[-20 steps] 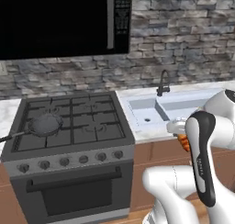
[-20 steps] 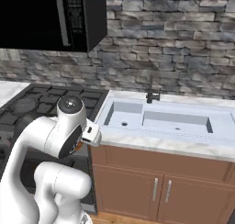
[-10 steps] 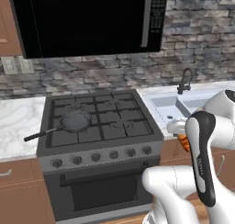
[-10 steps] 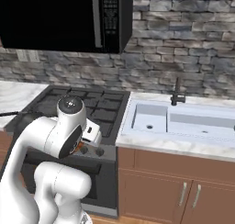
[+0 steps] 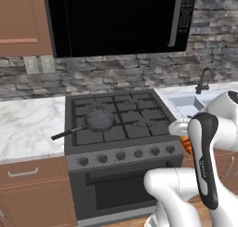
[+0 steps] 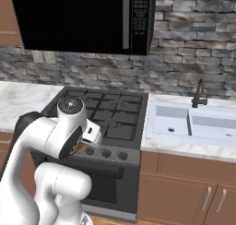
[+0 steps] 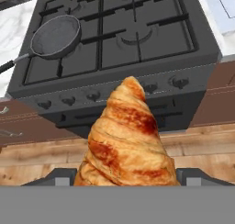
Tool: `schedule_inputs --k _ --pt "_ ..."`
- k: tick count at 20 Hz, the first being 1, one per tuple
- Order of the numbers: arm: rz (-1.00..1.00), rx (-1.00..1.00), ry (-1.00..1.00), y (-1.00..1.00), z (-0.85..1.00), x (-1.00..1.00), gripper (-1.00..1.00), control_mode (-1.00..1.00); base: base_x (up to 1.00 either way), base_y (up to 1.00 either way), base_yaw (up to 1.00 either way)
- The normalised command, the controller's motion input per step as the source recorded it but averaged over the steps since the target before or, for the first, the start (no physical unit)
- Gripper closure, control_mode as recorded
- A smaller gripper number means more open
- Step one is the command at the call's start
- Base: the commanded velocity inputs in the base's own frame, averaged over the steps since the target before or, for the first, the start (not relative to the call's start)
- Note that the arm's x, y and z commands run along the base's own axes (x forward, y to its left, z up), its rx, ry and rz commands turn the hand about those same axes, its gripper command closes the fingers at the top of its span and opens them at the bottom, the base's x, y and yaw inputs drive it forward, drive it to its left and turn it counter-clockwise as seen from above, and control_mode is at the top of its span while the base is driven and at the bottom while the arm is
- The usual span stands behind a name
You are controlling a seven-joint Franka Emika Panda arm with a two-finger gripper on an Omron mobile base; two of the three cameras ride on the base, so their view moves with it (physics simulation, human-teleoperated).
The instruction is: Pick the croissant and place it on the pan. Then turn on the stove to warm the croissant.
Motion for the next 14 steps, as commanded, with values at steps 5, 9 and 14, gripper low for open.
schedule_inputs --k 5,9,14 --pt "0.0 0.0 0.0 0.0 0.0 0.0 1.0 1.0 0.0 0.48 0.0" --pt "0.0 0.0 0.0 0.0 0.0 0.0 1.0 1.0 0.0 0.39 0.0" --pt "0.0 0.0 0.0 0.0 0.0 0.0 1.0 1.0 0.0 0.19 0.05"
